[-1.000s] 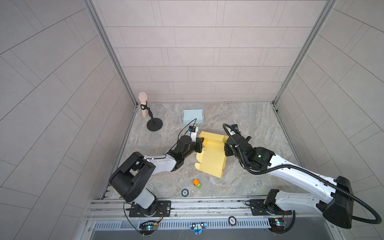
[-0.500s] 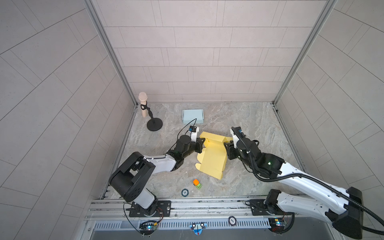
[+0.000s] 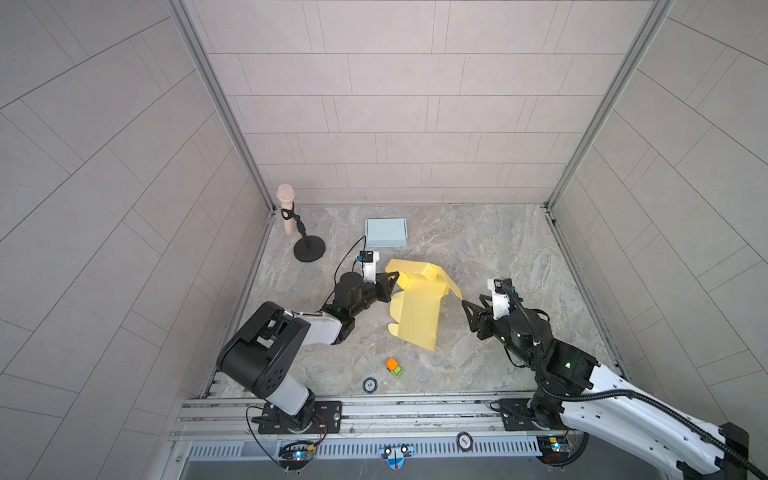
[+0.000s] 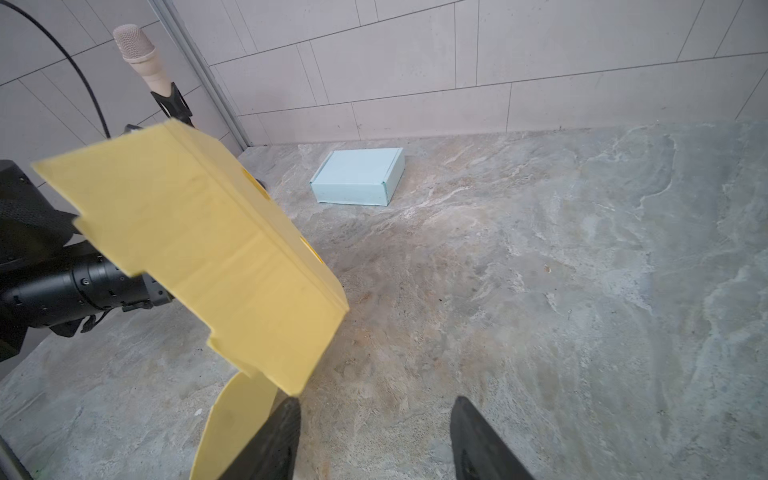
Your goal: Fold the paper box
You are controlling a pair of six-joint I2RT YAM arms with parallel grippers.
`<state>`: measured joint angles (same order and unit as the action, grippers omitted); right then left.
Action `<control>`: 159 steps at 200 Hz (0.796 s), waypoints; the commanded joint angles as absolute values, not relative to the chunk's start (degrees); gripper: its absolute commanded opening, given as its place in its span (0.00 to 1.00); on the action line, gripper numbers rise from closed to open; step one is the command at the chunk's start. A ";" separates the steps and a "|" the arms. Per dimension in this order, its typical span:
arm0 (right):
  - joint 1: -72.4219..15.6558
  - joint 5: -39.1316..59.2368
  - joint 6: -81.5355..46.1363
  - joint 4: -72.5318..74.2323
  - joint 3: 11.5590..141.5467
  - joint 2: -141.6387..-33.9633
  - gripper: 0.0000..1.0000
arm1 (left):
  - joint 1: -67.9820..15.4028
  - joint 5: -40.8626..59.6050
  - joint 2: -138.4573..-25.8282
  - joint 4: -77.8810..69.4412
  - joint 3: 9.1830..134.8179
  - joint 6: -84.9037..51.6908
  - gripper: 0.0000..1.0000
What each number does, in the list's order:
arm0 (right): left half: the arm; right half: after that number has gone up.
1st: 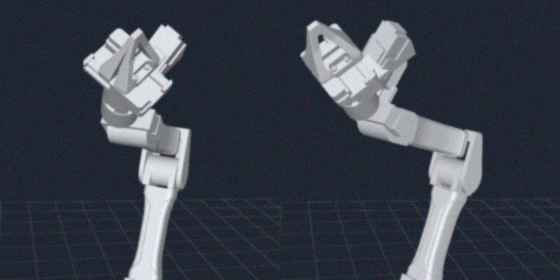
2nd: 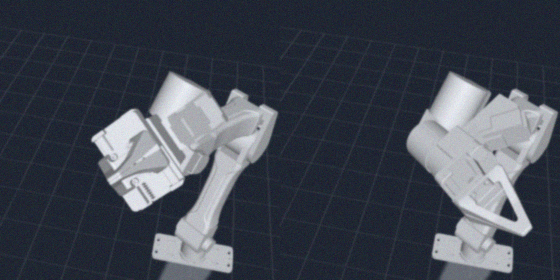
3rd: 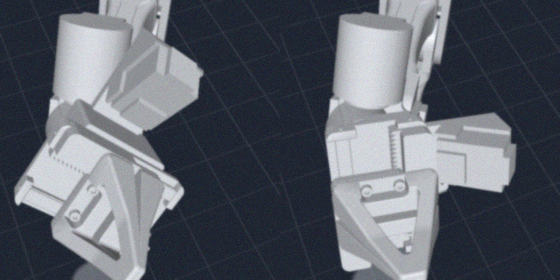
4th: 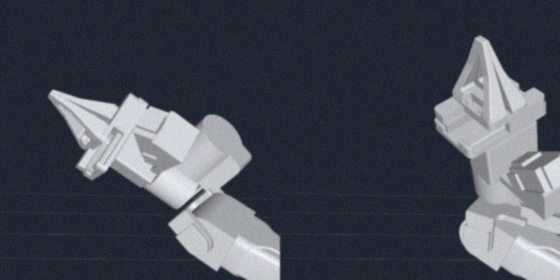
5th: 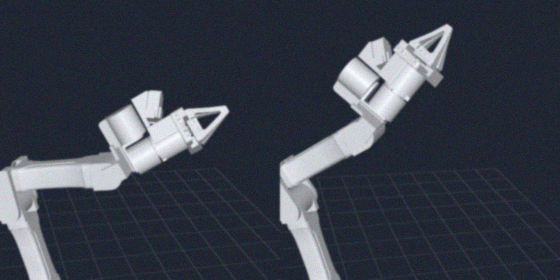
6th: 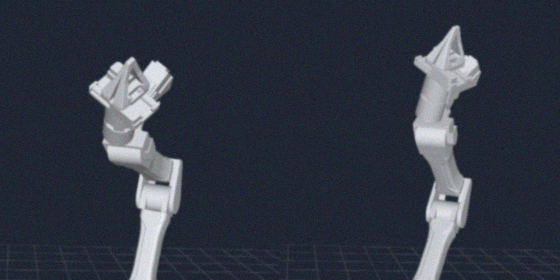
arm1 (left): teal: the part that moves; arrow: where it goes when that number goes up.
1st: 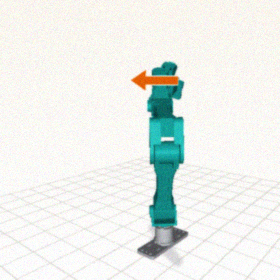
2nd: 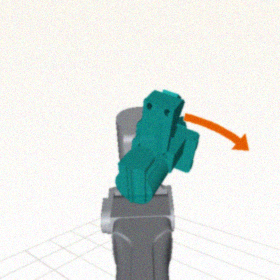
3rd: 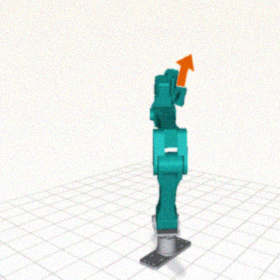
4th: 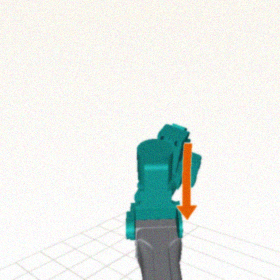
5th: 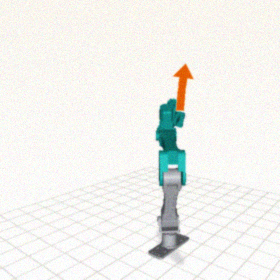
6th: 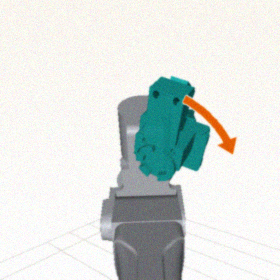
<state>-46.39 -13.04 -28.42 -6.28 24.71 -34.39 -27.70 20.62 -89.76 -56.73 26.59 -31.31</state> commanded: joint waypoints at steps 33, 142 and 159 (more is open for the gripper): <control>-41.66 -4.37 -31.03 6.86 25.89 -40.24 0.62 | -26.76 22.49 -87.45 -63.43 24.11 -32.23 0.07; -41.66 0.31 -29.54 17.48 26.95 -45.77 0.63 | -26.81 26.62 -89.16 -68.76 24.01 -34.54 0.08; -41.67 0.44 -29.36 18.08 27.07 -46.21 0.63 | -26.81 27.13 -89.55 -69.51 24.14 -34.94 0.08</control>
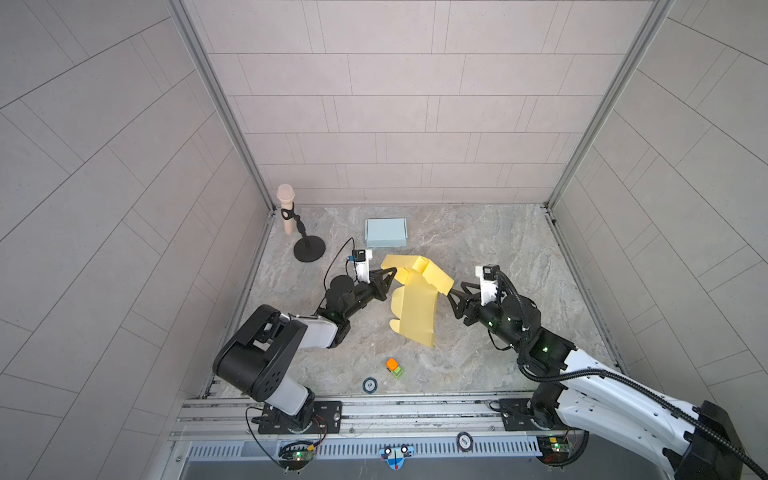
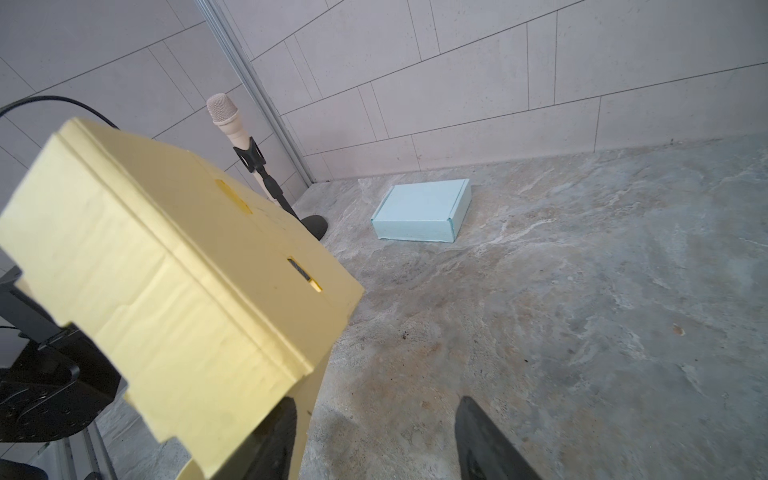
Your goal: Fold the paper box
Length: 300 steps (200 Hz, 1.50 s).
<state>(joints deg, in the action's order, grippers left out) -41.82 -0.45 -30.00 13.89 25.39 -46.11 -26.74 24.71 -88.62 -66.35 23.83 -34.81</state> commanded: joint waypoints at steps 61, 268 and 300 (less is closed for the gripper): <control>-43.02 2.06 -32.31 24.42 27.68 -48.37 0.62 | -27.58 27.33 -89.08 -68.95 24.01 -34.24 0.08; -45.44 -2.78 -31.84 21.56 27.15 -44.10 0.61 | -28.30 27.51 -87.17 -68.29 23.58 -32.37 0.08; -45.44 -2.20 -32.78 24.37 27.95 -47.53 0.61 | -30.58 27.69 -86.96 -67.27 24.05 -31.68 0.08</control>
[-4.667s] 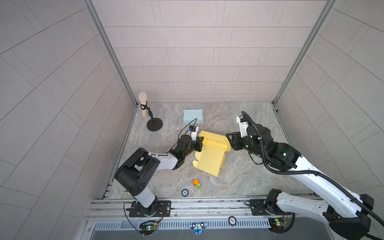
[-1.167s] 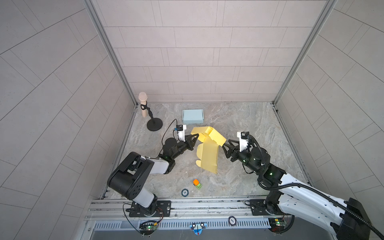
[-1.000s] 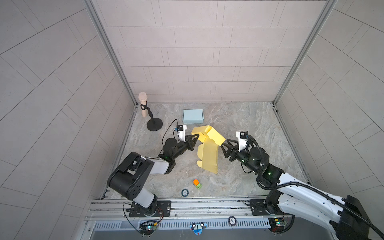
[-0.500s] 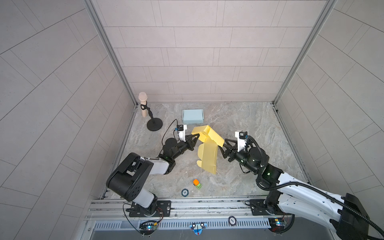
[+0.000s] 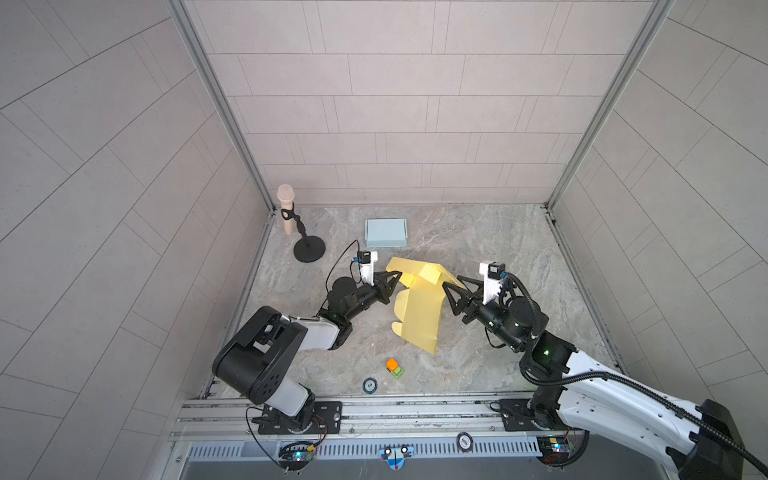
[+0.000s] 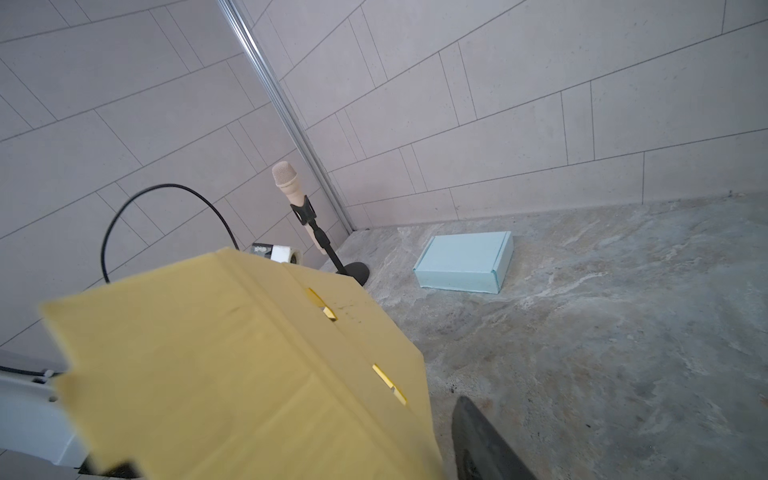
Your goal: Fold the paper box
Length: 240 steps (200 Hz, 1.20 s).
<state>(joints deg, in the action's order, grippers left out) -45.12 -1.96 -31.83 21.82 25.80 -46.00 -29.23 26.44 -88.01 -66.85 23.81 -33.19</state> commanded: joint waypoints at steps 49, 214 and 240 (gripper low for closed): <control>-45.44 -4.53 -33.23 21.73 29.64 -51.47 0.59 | -30.86 27.36 -86.64 -66.34 24.24 -31.01 0.08; -45.61 1.93 -21.62 -8.38 31.11 -37.84 0.62 | -27.42 26.18 -86.63 -67.25 22.70 -33.08 0.08; -45.62 1.49 -20.91 -8.44 30.31 -32.46 0.63 | -26.95 26.11 -86.13 -66.91 22.45 -32.71 0.08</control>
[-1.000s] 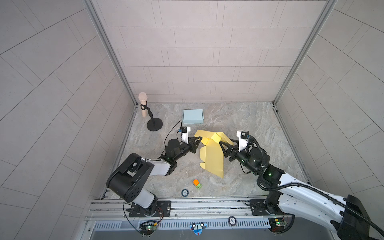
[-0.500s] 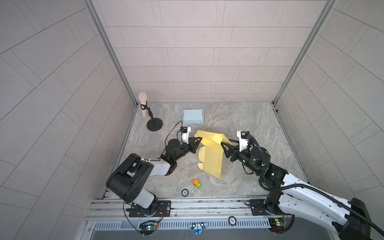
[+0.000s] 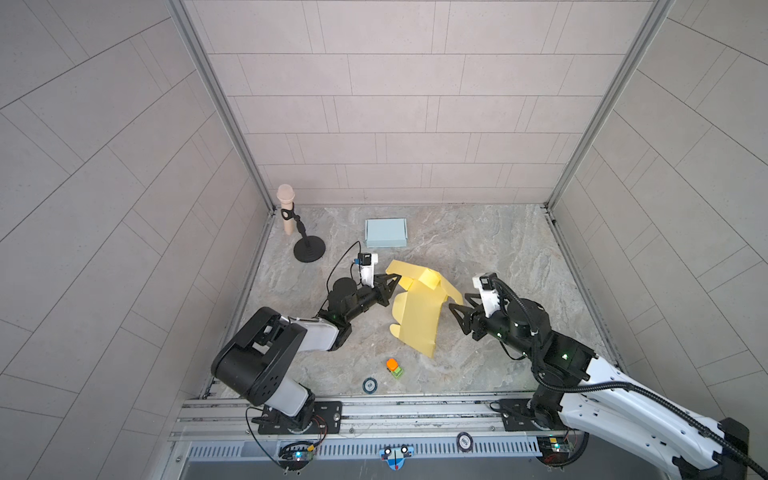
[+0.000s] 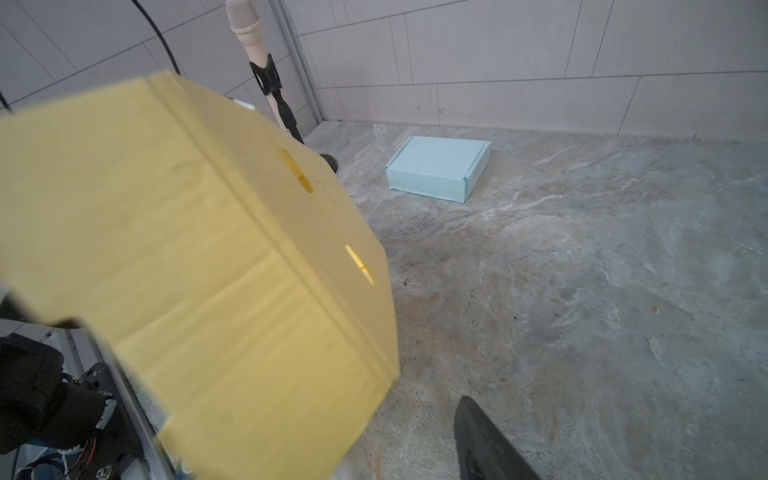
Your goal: Fold the paper box
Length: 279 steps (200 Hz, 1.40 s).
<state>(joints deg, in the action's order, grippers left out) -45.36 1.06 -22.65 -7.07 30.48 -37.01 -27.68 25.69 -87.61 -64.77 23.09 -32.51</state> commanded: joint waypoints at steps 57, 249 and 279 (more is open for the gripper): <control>-45.62 -0.05 -17.34 -9.47 37.73 -33.86 0.61 | -26.90 26.01 -85.43 -65.83 22.58 -31.97 0.08; -50.47 -0.45 -11.37 -14.06 53.11 -61.29 0.36 | -27.26 26.19 -85.95 -65.93 22.85 -32.05 0.08; -54.42 -13.91 -12.44 -17.42 56.67 -65.71 0.37 | -27.48 26.19 -85.87 -65.98 22.78 -32.07 0.08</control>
